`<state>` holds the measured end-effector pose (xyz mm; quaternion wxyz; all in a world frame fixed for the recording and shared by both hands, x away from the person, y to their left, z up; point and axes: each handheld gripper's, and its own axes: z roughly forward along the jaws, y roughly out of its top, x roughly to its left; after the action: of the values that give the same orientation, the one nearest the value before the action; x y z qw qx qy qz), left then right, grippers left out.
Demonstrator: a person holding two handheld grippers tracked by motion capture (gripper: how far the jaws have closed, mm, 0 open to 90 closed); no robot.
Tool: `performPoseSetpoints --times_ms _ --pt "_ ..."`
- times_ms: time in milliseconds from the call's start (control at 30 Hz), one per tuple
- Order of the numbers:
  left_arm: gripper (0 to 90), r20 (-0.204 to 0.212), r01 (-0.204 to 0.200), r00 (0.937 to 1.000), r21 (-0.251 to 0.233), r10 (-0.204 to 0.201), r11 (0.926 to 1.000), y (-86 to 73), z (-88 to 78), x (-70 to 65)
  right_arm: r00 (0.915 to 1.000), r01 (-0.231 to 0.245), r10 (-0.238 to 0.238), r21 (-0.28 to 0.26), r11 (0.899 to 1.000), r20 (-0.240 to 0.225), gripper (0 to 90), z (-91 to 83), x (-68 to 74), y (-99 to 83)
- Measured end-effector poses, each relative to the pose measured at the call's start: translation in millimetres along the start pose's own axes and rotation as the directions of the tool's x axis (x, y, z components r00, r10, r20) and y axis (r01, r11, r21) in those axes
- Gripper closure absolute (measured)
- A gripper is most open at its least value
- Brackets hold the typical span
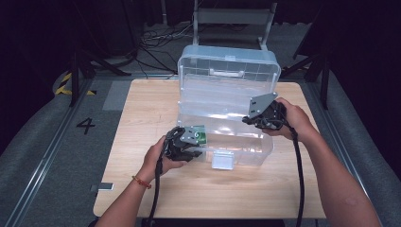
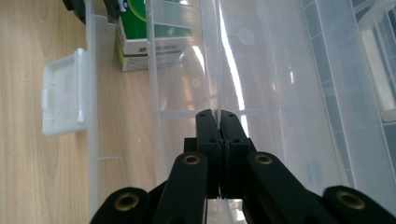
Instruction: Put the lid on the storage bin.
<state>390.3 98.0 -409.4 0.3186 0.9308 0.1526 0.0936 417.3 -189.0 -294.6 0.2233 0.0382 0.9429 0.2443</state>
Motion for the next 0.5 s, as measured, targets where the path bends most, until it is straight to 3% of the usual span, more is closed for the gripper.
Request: performPoseSetpoints --times_ms 133,200,400,500 --pt "65.2 -0.018 -0.005 0.9998 -0.008 0.005 1.0 0.1 0.8 -2.3 0.9998 -0.021 0.021 -0.023 1.0 -0.008 88.6 0.3 4.2 -4.5" --pt "64.1 -0.006 -0.001 1.0 -0.035 0.0 0.9994 -0.3 -0.3 -3.1 0.9997 -0.023 0.023 -0.032 0.999 -0.011 88.6 -0.1 4.9 -6.2" --pt "45.2 -0.009 0.013 0.9999 -0.076 -0.014 0.9971 1.6 -14.2 -6.6 0.9998 -0.018 0.018 -0.041 0.999 0.001 88.6 -0.8 12.7 -4.9" --pt "39.5 0.001 0.04 0.9992 -0.107 -0.04 0.9935 -2.4 -27.6 -7.6 0.9997 -0.025 0.025 -0.045 0.999 -0.003 88.6 -1.6 12.1 -7.0"
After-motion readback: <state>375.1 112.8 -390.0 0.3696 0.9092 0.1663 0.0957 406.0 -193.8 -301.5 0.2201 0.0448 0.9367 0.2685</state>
